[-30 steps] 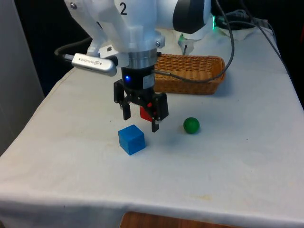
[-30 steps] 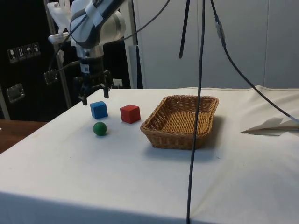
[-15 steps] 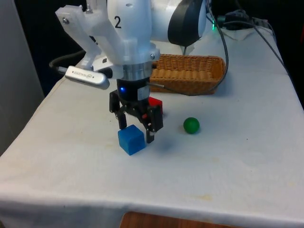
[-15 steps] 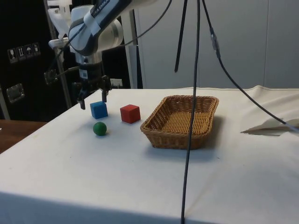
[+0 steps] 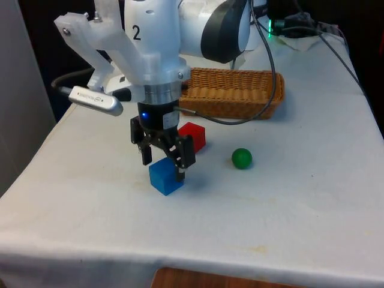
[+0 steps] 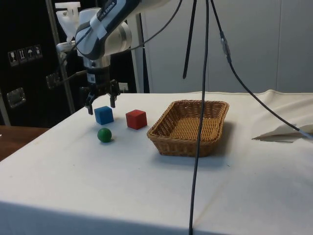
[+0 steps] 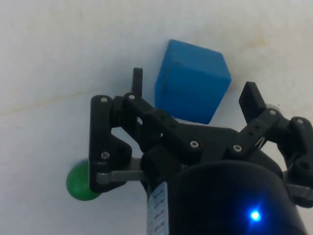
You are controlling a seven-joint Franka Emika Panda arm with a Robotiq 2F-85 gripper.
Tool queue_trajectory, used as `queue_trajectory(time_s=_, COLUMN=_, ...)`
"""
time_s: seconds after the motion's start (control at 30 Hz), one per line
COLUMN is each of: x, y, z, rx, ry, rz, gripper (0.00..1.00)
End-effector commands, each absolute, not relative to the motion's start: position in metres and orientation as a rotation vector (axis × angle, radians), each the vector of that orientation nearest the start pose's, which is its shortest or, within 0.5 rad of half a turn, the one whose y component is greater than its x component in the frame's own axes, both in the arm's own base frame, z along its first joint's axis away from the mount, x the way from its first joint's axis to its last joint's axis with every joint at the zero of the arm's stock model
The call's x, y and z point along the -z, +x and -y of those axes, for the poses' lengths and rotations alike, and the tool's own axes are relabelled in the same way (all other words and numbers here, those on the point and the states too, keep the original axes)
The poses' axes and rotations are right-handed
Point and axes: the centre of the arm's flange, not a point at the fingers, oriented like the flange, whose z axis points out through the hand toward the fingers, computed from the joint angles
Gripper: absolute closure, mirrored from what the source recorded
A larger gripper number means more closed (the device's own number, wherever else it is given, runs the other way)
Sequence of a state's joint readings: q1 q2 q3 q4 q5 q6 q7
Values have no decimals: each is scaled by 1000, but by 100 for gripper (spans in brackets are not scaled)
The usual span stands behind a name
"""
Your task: Place all non-red objects into the basket.
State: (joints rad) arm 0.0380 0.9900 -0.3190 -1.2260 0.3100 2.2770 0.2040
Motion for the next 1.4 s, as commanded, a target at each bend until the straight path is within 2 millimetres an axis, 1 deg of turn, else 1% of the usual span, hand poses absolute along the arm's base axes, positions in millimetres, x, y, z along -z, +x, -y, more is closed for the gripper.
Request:
queue_trajectory(time_s=0.0, x=-192, y=754, z=138, rx=171, ry=-3039, rz=-823, gripper=0)
queue_trajectory(time_s=0.07, x=-194, y=753, z=138, rx=176, ry=-3046, rz=-818, gripper=0)
queue_trajectory(time_s=0.3, x=-184, y=756, z=140, rx=169, ry=-3035, rz=-842, gripper=0)
queue_trajectory(time_s=0.33, x=-187, y=756, z=140, rx=177, ry=-3042, rz=-836, gripper=0)
queue_trajectory(time_s=0.43, x=-180, y=757, z=141, rx=170, ry=-3035, rz=-847, gripper=0)
queue_trajectory(time_s=0.83, x=-182, y=756, z=142, rx=173, ry=-3039, rz=-847, gripper=0)
queue_trajectory(time_s=0.93, x=-182, y=756, z=143, rx=176, ry=-3044, rz=-846, gripper=31)
queue_trajectory(time_s=0.97, x=-183, y=756, z=142, rx=174, ry=-3040, rz=-845, gripper=31)
queue_trajectory(time_s=1.13, x=-183, y=756, z=142, rx=174, ry=-3040, rz=-845, gripper=86)
queue_trajectory(time_s=1.17, x=-183, y=756, z=142, rx=174, ry=-3040, rz=-845, gripper=96)
queue_trajectory(time_s=1.37, x=-183, y=756, z=142, rx=174, ry=-3041, rz=-844, gripper=96)
